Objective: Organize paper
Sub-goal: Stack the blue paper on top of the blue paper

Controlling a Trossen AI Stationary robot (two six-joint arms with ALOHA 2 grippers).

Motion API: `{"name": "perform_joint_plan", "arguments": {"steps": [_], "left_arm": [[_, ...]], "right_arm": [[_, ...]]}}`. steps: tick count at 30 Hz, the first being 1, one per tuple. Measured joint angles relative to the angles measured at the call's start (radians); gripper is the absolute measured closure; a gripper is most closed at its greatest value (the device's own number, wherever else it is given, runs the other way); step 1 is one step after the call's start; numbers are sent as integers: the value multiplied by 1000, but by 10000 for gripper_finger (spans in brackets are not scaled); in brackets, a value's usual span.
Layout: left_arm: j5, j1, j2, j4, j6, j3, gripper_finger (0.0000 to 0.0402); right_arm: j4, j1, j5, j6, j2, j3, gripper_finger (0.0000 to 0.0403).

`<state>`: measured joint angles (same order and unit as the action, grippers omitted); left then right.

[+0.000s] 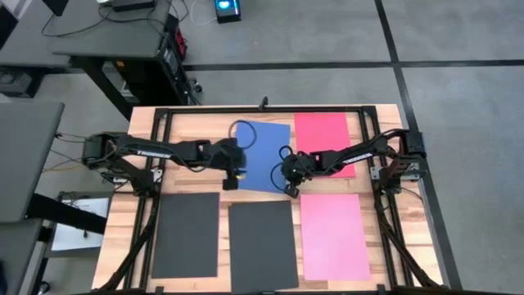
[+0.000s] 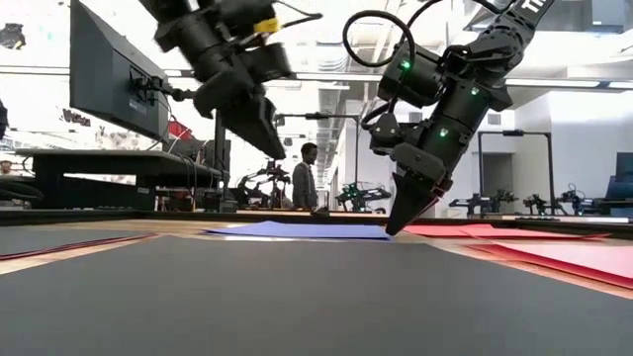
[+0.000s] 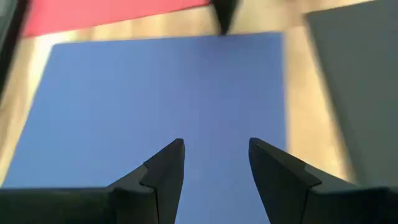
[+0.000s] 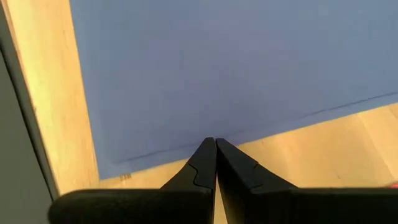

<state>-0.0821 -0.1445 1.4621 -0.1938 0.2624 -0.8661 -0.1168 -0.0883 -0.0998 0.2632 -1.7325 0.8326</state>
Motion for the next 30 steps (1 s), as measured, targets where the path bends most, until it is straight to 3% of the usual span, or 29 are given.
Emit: {"name": "perform_joint_plan", "arguments": {"steps": [4, 13, 21, 30], "left_arm": [[-106, -50, -18, 33, -1, 106, 240], [-107, -113, 95, 26, 6, 99, 240], [-108, -115, 45, 6, 1, 90, 240], [-151, -119, 26, -143, -37, 98, 240]], "right_arm": [[-7, 0, 0, -2, 0, 0, 403], [-31, -11, 1, -3, -4, 2, 403], [-34, -3, -3, -2, -2, 12, 403], [-77, 3, -3, 0, 24, 19, 403]]}}
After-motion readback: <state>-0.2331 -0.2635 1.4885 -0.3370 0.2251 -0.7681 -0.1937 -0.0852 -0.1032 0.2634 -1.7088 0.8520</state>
